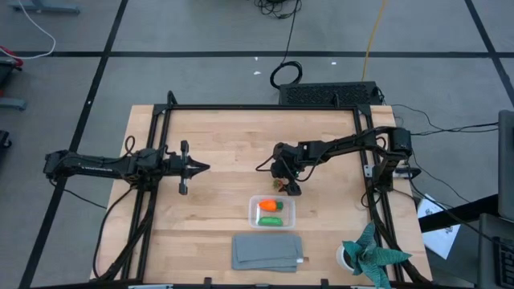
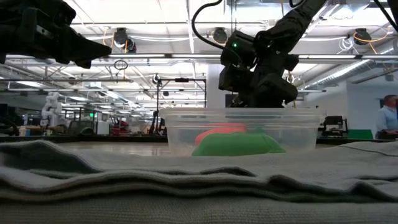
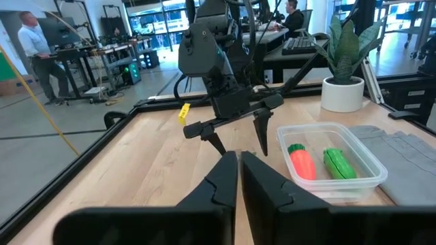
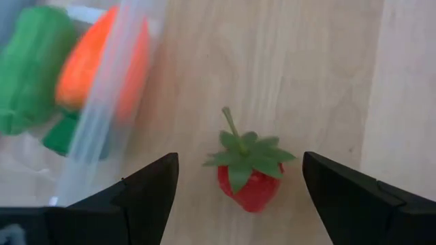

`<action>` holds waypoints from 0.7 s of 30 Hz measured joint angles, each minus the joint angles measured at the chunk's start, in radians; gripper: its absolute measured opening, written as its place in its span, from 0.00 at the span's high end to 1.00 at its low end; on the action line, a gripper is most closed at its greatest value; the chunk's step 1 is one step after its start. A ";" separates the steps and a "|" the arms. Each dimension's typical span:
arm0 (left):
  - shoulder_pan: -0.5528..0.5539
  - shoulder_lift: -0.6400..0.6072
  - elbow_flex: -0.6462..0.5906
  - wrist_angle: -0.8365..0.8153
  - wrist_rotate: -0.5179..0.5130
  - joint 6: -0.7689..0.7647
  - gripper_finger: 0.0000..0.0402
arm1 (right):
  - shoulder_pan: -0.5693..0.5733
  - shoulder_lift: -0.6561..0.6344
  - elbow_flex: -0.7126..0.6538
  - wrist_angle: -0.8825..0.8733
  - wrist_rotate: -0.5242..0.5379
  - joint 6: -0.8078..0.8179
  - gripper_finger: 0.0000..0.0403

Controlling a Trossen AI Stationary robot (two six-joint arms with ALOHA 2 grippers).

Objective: Pick and placing Produce into tupperware
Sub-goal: Put the strawberry into the transparent bin

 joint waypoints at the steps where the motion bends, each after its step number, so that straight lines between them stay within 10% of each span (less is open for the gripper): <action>1: 0.000 0.000 0.000 0.000 0.000 0.000 0.93 | 0.000 0.001 -0.001 -0.004 0.010 0.000 0.24; 21: 0.000 0.000 0.000 0.000 0.000 0.000 0.95 | 0.010 0.036 -0.001 0.024 0.051 -0.025 0.27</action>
